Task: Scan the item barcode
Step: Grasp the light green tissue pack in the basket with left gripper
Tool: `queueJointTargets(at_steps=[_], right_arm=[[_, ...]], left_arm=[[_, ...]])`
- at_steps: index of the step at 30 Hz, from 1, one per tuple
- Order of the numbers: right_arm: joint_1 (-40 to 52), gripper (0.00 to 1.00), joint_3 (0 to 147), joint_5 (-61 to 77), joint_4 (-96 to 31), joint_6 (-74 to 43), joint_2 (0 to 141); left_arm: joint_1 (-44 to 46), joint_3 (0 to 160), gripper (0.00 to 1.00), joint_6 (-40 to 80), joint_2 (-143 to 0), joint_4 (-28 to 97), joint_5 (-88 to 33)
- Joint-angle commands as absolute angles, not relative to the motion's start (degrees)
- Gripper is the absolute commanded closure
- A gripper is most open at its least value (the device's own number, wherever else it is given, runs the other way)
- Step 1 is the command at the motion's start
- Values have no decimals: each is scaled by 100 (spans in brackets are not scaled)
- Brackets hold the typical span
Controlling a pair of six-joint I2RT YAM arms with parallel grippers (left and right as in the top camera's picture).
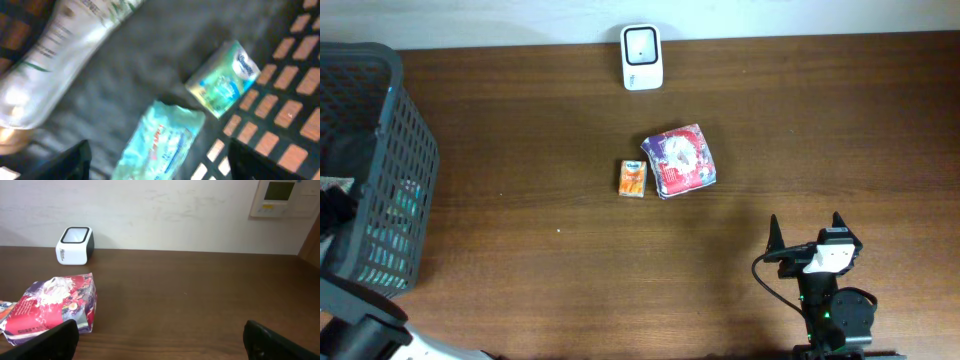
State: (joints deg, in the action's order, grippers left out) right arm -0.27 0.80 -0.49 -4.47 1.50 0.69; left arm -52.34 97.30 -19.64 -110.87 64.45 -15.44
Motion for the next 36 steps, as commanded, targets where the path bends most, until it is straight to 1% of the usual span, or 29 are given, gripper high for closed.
queueJointTargets(at_steps=[1, 4, 5, 7, 8, 10, 11, 13, 15, 16, 17, 18, 19, 22, 25, 27, 29, 31, 33, 34, 36], right_arm=[[-1, 1, 32, -58, -467, 106, 36], [-1, 1, 32, -58, -464, 106, 36], [-1, 1, 32, -58, -464, 106, 36], [-1, 2, 32, -58, -467, 106, 36], [-1, 1, 32, -58, -464, 106, 36], [-1, 1, 32, -58, -467, 106, 36], [-1, 1, 32, -58, -467, 106, 36], [-1, 1, 32, -58, -464, 106, 36], [-1, 1, 32, -58, -467, 106, 36], [-1, 2, 32, -58, -464, 106, 36], [-1, 1, 32, -58, -467, 106, 36], [-1, 1, 32, -58, -464, 106, 36], [-1, 1, 32, -58, -464, 106, 36], [-1, 1, 32, -58, -467, 106, 36], [-1, 1, 32, -58, -464, 106, 36], [-1, 1, 32, -58, -464, 106, 36], [-1, 1, 32, -58, -467, 106, 36], [-1, 1, 32, -58, -464, 106, 36], [-1, 1, 32, -58, -464, 106, 36], [-1, 2, 32, -58, -464, 106, 36], [-1, 1, 32, -58, -464, 106, 36]], left_arm=[[-5306, 9743, 20, -2287, -11524, 6674, -2082], [-5304, 9734, 18, -2281, -11793, 6956, -1992], [-5306, 9732, 12, -2279, -11845, 7017, -1890], [-5306, 9732, 11, -2211, -12092, 7170, -1761], [-5306, 9732, 12, -2169, -12164, 7205, -1756], [-5301, 9668, 22, -2121, -12328, 7253, -1688], [-5301, 9633, 25, -2034, -12374, 7253, -1511], [-5306, 9618, 49, -1546, -12495, 7255, -993], [-5306, 9614, 60, -1540, -12516, 7251, -1007], [-5306, 9614, 69, -1492, -12516, 7253, -1024], [-5306, 9616, 95, -1343, -12514, 7251, -1026], [-5306, 9629, 100, -1245, -12512, 7255, -1028], [-5306, 9668, 100, -1109, -12514, 7255, -1037], [-5306, 10256, 100, -1074, -12512, 7570, -1568], [-5306, 11771, 100, -1048, -12512, 8143, -2469], [-5306, 13107, 100, -773, -12512, 8455, -3277], [-5306, 14411, 100, -744, -12512, 8648, -3629], [-5304, 15388, 100, -399, -12512, 8792, -3701], [-5299, 16429, 100, -373, -12512, 8952, -4574], [-5288, 16763, 100, -298, -12512, 8947, -5343], [-5192, 17183, 100, -301, -12512, 8973, -6377]])
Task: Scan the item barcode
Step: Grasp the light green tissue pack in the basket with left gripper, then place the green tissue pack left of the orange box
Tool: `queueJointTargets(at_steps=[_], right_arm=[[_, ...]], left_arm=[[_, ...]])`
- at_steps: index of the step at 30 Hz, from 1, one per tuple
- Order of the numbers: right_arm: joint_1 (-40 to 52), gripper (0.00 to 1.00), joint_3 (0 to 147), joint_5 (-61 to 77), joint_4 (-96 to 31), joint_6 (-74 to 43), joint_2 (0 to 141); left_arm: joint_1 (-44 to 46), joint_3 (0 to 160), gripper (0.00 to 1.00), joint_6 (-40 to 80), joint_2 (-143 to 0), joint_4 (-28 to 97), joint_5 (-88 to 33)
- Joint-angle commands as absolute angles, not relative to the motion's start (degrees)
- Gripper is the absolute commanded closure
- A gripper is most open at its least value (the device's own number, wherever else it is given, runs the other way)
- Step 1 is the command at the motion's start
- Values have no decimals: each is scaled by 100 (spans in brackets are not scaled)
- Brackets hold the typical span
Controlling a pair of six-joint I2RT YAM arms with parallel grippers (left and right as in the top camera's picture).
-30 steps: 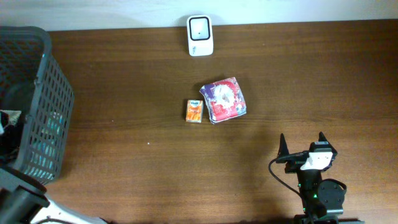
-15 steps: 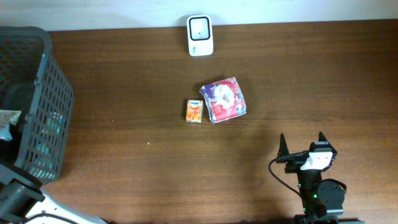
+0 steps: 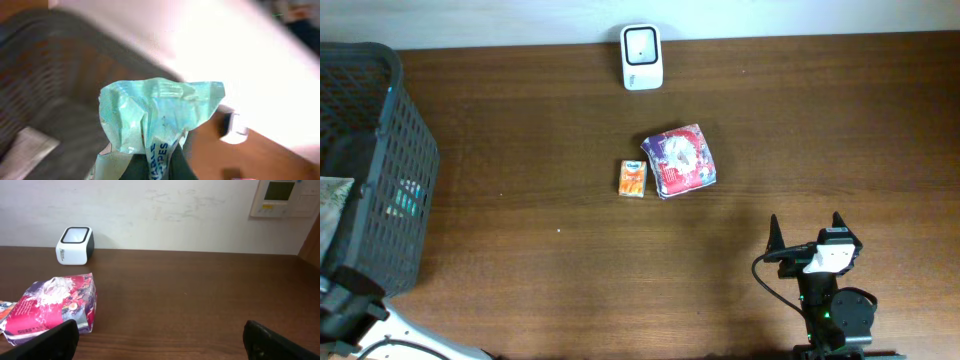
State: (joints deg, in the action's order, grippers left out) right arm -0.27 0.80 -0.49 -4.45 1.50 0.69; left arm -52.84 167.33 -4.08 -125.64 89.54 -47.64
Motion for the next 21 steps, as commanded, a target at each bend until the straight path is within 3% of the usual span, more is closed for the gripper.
queueJointTargets(at_steps=[1, 5, 11, 16, 21], right_arm=[[-1, 1, 32, -58, -467, 106, 36], [-1, 1, 32, -58, -467, 106, 36], [-1, 1, 32, -58, -467, 106, 36], [-1, 1, 32, -58, -467, 106, 36], [-1, 1, 32, -58, -467, 106, 36]], left_arm=[[-4974, 17434, 100, -301, -12512, 9080, -6676], [-3793, 17701, 100, -303, -12514, 9489, -6547], [-1422, 17410, 100, 242, -12514, 9671, -3317], [95, 15845, 100, 856, -12554, 9629, -1221], [932, 13181, 100, 1079, -12580, 8300, -1044]])
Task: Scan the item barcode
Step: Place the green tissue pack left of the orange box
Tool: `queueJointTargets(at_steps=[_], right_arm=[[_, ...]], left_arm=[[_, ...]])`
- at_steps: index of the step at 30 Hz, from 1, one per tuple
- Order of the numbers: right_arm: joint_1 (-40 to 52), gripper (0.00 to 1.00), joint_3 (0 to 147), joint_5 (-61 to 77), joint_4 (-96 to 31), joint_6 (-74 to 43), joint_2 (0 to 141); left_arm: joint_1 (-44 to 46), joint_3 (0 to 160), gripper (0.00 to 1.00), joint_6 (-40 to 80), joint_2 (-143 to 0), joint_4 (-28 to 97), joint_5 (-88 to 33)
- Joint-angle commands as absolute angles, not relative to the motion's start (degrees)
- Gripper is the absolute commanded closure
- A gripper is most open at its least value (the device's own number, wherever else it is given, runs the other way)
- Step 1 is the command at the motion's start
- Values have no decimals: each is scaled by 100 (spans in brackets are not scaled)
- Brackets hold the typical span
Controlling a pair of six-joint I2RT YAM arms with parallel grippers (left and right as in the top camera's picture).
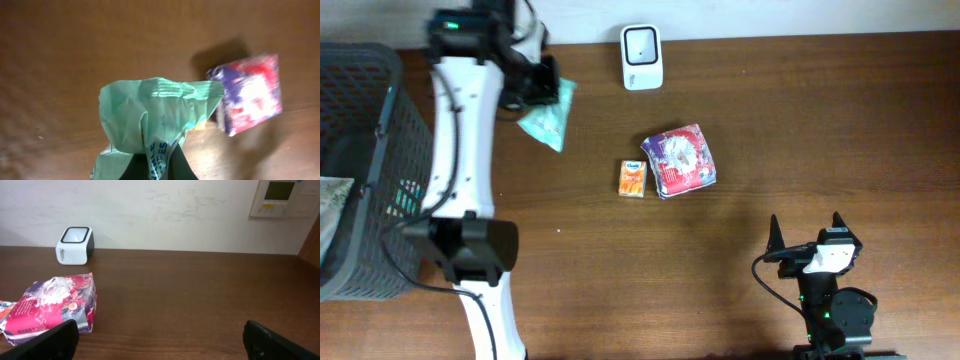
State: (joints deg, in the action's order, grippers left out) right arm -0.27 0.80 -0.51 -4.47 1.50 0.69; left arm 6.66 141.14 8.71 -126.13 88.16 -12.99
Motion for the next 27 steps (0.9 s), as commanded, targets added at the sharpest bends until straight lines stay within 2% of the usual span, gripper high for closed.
queueJointTargets(at_steps=[1, 6, 10, 14, 17, 20, 23, 24, 27], right_arm=[[-1, 1, 32, -58, -464, 106, 36], [-1, 1, 32, -58, -464, 106, 36], [-1, 1, 32, -58, -464, 106, 36], [-1, 1, 32, -58, -464, 106, 36], [-1, 1, 32, -58, -467, 106, 36], [-1, 1, 32, -58, -467, 106, 36], [-1, 1, 32, -58, -467, 106, 36], [-1, 1, 32, -58, -467, 106, 36], [-1, 1, 32, -58, -467, 106, 36]], left_arm=[[1046, 12676, 100, 1199, -12580, 7874, -1050], [1321, 10965, 98, 2012, -12580, 6403, -1068], [1522, 10501, 76, 2121, -12580, 6003, -1068], [1533, 10567, 66, 2069, -12578, 5986, -1118], [1433, 11437, 58, 1310, -12578, 6469, -1466], [974, 13533, 51, 1181, -12575, 7666, -1452], [320, 15279, 46, 913, -12575, 8241, -1332], [-47, 15972, 30, 913, -12575, 8383, -1243], [-1135, 17008, 8, 932, -12575, 8370, -775]])
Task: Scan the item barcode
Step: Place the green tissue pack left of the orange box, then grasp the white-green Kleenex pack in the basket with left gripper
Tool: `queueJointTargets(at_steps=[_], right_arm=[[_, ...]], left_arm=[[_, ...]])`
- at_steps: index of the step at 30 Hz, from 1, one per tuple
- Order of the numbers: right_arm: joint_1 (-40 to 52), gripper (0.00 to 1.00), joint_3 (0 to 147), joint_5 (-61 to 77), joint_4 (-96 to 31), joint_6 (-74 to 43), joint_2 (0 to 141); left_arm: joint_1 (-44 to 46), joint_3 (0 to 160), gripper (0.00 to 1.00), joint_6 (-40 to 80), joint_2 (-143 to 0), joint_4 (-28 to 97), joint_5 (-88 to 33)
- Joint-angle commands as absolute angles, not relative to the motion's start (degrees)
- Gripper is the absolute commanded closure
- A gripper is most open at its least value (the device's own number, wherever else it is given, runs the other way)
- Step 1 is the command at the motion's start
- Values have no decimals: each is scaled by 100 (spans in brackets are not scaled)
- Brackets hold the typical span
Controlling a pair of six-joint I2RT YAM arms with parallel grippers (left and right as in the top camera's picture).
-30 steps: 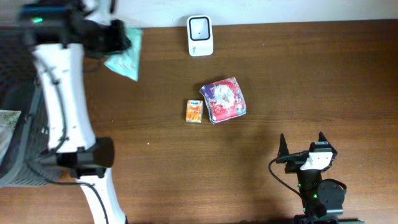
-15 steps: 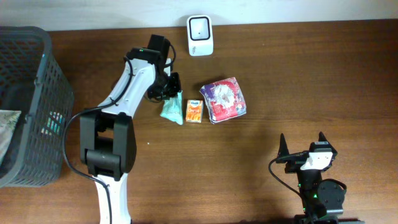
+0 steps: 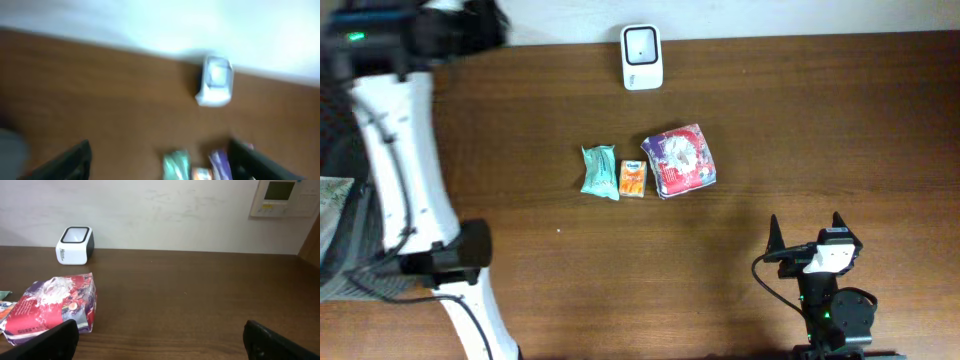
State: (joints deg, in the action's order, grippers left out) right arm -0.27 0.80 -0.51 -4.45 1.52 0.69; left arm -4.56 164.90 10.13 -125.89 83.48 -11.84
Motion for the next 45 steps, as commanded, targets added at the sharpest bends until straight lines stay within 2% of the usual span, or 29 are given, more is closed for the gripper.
queueJointTargets(at_steps=[1, 4, 6, 8, 11, 16, 18, 22, 25, 31, 33, 34, 37, 38, 39, 40, 42, 43, 45], right_arm=[[-1, 1, 32, -58, -464, 106, 36], [-1, 1, 32, -58, -467, 106, 36], [-1, 1, 32, -58, -467, 106, 36], [-1, 1, 32, -58, -467, 106, 36], [-1, 1, 32, -58, -464, 106, 36], [-1, 1, 32, -58, -467, 106, 36], [-1, 1, 32, -58, -467, 106, 36], [-1, 1, 32, -58, -467, 106, 36], [-1, 1, 32, -58, -467, 106, 36], [-1, 1, 32, -58, -467, 106, 36], [-1, 1, 32, -58, -467, 106, 36], [-1, 1, 32, -58, -467, 106, 36], [-1, 1, 32, -58, -467, 106, 36], [-1, 1, 32, -58, -464, 106, 36], [-1, 1, 32, -58, -464, 106, 36], [-1, 1, 32, -58, -467, 106, 36], [-1, 1, 32, -58, -467, 106, 36], [-1, 1, 32, -58, -467, 106, 36], [-1, 1, 32, -58, -464, 106, 36]], left_arm=[[-1522, 17041, 6, 932, -12575, 8412, -757], [-2685, 16785, 0, 932, -12599, 8663, -250], [-3234, 16413, 0, 930, -12599, 8713, -252], [-3839, 15742, 5, 923, -12602, 8702, -274], [-4388, 14529, 6, 14, -12604, 8346, -1288], [-4742, 12820, 7, -1181, -12606, 7638, -2200], [-4742, 11996, 3, -1752, -12606, 7286, -2893], [-4735, 10809, 2, -1835, -12623, 6589, -2875], [-4735, 10318, 7, -1962, -12663, 6289, -2950], [-4587, 9655, 9, -2290, -12665, 5808, -3122], [-4530, 9559, 16, -2287, -12665, 5677, -3124], [-4504, 9553, 30, -2285, -12665, 5618, -3109], [-4495, 9553, 37, -2285, -12665, 5328, -3105], [-4495, 9553, 42, -2285, -12665, 5295, -3105], [-4495, 9553, 59, -2285, -12665, 5269, -3105], [-4495, 9553, 64, -2283, -12665, 5253, -3103], [-4495, 9553, 83, -2281, -12665, 5253, -3105], [-4517, 9583, 100, -2206, -12663, 5260, -3105], [-4670, 9957, 100, -1090, -12652, 5323, -3133]])
